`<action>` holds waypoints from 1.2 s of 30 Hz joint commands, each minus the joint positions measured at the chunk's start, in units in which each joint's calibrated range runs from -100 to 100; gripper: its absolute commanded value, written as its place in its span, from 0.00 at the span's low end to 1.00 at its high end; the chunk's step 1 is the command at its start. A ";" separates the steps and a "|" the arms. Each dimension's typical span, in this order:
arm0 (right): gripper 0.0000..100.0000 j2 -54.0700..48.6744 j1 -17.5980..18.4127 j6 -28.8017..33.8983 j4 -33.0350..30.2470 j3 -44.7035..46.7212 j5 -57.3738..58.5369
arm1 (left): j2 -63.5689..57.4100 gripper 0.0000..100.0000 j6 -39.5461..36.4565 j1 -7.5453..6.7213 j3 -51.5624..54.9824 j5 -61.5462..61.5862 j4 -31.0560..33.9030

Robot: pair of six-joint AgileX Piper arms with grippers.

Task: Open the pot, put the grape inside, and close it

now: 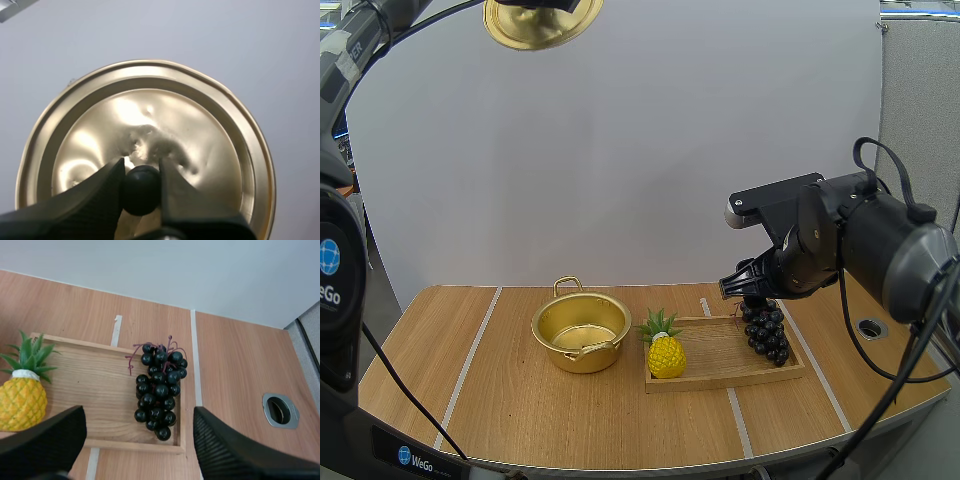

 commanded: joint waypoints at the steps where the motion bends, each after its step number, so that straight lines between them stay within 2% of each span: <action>1: 1.00 1.98 -0.56 0.00 -0.80 -0.34 -3.05 | -0.44 0.00 -0.51 -0.05 -0.56 -4.23 0.16; 6: 1.00 5.17 -3.13 -0.91 -0.80 -0.34 -5.33 | -0.44 0.00 -0.51 -0.05 -0.56 -4.23 0.16; 15: 1.00 8.80 -7.37 -7.47 2.74 3.95 -14.30 | -0.44 0.00 -0.51 -0.05 -0.56 -4.23 0.16; 18: 1.00 9.72 -7.97 -10.36 5.27 5.01 -15.54 | -0.44 0.00 -0.51 -0.05 -0.56 -4.23 0.16; 19: 1.00 10.88 -8.53 -12.95 8.42 5.79 -16.64 | -0.44 0.00 -0.51 -0.05 -0.56 -4.23 0.16; 24: 1.00 13.10 -8.57 -14.97 10.32 6.04 -18.44 | -0.44 0.00 -0.51 -0.05 -0.56 -4.23 0.16; 36: 1.00 27.31 -8.59 -15.70 10.32 6.04 -30.29 | -0.44 0.00 -0.51 -0.05 -0.56 -4.23 0.16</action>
